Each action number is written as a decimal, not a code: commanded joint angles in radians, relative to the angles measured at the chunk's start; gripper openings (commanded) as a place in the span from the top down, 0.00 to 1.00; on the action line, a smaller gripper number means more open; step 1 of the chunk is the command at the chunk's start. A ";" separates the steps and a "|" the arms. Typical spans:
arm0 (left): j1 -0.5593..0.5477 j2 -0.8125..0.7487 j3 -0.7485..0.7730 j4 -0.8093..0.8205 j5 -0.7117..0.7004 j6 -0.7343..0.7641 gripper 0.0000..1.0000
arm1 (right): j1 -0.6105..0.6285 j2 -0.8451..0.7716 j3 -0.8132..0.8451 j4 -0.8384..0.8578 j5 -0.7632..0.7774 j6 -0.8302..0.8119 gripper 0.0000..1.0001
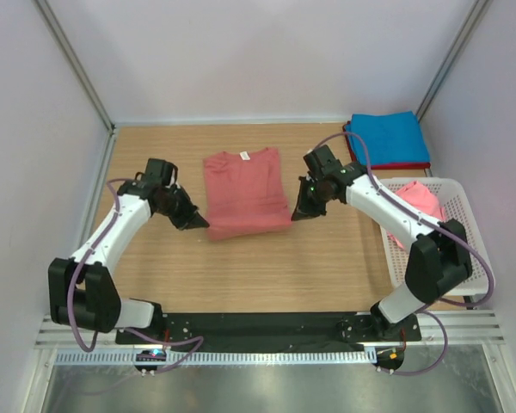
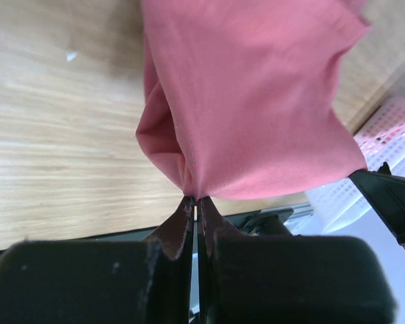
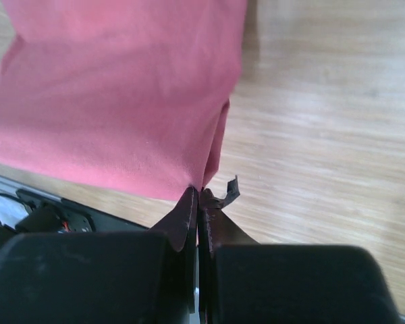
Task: Fold and stack the t-shirts
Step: Fold the tshirt
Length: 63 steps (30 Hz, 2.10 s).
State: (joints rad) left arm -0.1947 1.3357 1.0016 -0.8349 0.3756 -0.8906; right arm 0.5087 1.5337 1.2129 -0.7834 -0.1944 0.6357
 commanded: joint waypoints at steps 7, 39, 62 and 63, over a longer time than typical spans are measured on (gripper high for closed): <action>0.058 0.226 0.369 -0.004 -0.020 0.045 0.99 | -0.029 0.284 0.467 -0.129 0.116 -0.076 0.99; 0.190 1.131 1.209 0.430 0.071 -0.096 1.00 | -0.220 1.069 1.202 0.504 -0.111 0.107 0.96; 0.167 0.931 1.091 0.324 0.006 0.185 0.71 | -0.274 0.772 0.763 0.414 -0.405 -0.113 0.66; 0.161 0.939 1.094 0.327 0.053 0.191 0.72 | -0.271 0.767 0.752 0.409 -0.416 -0.120 0.66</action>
State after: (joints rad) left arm 0.0124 2.3215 2.1082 -0.5064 0.3443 -0.7921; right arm 0.2279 2.3886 1.9945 -0.3897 -0.5201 0.5762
